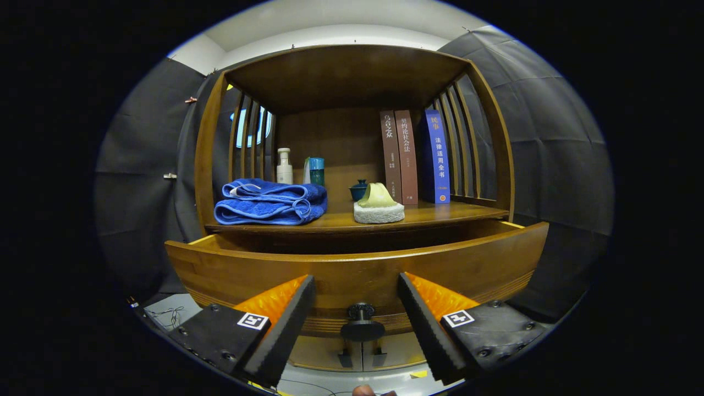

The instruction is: Pull open the drawer, take out the items inside it, and place them on the countertop above the cabinet.

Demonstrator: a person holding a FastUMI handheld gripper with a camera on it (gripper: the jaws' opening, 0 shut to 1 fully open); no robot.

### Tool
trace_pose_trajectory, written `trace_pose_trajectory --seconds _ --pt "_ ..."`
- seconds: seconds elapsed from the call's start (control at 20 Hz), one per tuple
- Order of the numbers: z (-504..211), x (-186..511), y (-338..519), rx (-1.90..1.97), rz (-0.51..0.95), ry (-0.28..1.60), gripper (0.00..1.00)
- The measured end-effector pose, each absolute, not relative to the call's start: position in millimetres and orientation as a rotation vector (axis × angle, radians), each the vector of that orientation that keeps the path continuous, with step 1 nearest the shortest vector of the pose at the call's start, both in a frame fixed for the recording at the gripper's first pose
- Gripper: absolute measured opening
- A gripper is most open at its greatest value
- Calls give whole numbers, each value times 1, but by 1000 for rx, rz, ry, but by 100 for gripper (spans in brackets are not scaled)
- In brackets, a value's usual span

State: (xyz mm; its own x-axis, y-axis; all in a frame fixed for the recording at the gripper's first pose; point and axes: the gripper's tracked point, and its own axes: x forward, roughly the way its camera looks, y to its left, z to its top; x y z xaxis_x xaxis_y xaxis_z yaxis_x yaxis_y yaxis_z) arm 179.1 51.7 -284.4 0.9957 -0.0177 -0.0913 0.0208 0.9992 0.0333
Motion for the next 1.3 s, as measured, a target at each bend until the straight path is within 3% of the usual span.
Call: trace_pose_trajectory --seconds 0.95,1.3 --pt "-286 252 49 22 -26 112 99" --pt "-285 246 49 8 -25 128 99"
